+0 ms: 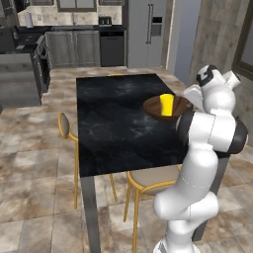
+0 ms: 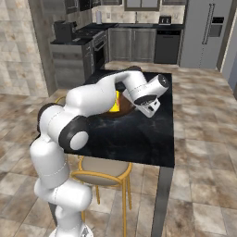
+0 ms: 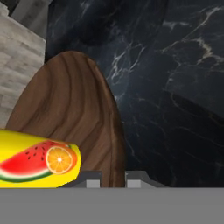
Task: Place the cup inside the bowl on the dining table and move the bowl to any counter.
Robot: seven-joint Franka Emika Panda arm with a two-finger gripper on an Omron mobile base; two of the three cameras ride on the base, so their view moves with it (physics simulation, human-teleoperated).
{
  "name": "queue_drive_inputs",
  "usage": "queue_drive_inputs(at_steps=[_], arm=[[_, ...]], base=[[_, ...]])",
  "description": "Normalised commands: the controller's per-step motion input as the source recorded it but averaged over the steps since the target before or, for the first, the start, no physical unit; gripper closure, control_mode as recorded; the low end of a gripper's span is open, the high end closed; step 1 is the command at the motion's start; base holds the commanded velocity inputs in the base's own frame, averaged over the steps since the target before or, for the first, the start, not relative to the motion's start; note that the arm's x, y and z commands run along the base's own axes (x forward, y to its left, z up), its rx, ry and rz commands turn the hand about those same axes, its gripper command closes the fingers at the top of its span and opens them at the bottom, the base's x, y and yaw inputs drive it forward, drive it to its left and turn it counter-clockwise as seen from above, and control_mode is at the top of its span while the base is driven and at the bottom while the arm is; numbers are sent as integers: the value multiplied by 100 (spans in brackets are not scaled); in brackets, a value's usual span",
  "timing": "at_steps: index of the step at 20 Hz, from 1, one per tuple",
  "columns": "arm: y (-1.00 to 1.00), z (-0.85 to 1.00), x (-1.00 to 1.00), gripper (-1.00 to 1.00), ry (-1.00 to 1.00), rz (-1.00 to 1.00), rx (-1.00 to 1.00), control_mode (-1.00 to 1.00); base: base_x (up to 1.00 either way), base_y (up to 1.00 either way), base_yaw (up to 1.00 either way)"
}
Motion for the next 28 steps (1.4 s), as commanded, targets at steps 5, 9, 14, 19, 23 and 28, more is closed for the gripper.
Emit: queue_drive_inputs(at_steps=[5,9,14,19,23,28], arm=[[0,30,-15,100,0,0,0,-100],[0,18,-16,100,0,0,0,-100],[1,4,-5,100,0,0,0,-100],[6,0,0,100,0,0,0,-100],[6,0,0,100,0,0,0,-100],[4,0,0,100,0,0,0,-100]], base=[[0,0,0],[0,0,0],[0,0,0],[0,0,0],[0,0,0],[0,0,0]])
